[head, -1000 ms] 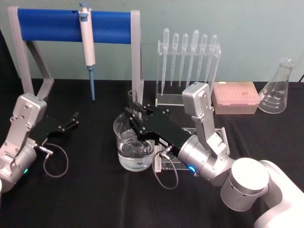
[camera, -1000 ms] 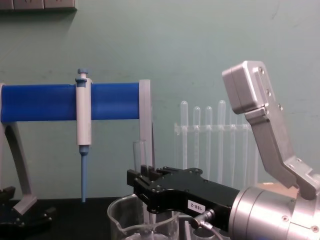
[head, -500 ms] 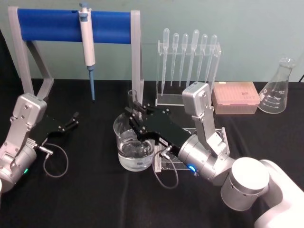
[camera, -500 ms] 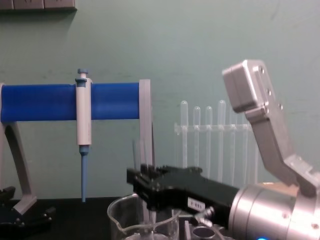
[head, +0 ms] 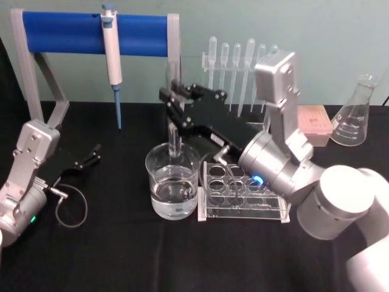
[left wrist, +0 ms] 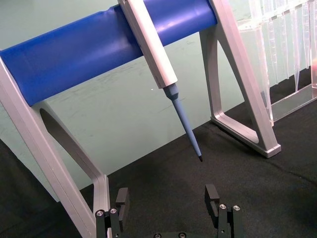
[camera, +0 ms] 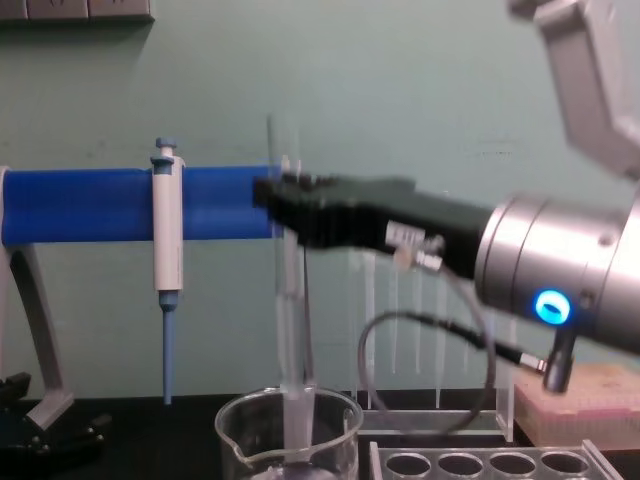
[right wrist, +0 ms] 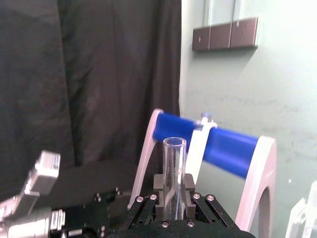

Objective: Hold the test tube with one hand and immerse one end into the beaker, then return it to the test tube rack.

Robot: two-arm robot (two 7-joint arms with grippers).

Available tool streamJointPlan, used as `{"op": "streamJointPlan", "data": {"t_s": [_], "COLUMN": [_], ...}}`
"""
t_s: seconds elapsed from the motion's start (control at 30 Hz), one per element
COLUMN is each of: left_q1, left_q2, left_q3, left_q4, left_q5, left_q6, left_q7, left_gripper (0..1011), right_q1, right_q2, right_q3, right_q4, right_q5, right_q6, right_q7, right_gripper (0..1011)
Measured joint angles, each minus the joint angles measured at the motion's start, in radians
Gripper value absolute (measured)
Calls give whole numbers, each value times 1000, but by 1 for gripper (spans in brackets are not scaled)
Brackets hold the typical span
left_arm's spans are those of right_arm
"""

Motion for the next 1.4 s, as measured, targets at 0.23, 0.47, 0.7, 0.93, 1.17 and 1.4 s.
{"op": "streamJointPlan", "data": {"t_s": [0.23,0.47,0.7,0.93,1.17,1.4], "left_q1": [0,0,0,0,0,0], "left_q2": [0,0,0,0,0,0], "left_q3": [0,0,0,0,0,0], "left_q4": [0,0,0,0,0,0], "left_q5": [0,0,0,0,0,0], "left_q6": [0,0,0,0,0,0], "left_q7": [0,0,0,0,0,0], "left_gripper": [1000,1000,1000,1000,1000,1000], "right_q1": [-15,-100,-166,-203,-212,-224], "right_q2": [36,105,147,153,144,138], "right_q3": [39,108,142,150,147,148], "right_q4": [-80,-170,-191,-162,-130,-123], "right_q5": [25,50,47,40,36,29], "right_q6": [19,32,28,0,-14,-12], "right_q7": [-18,-50,-65,-64,-60,-61], "right_gripper": [226,226,226,226,226,226]}}
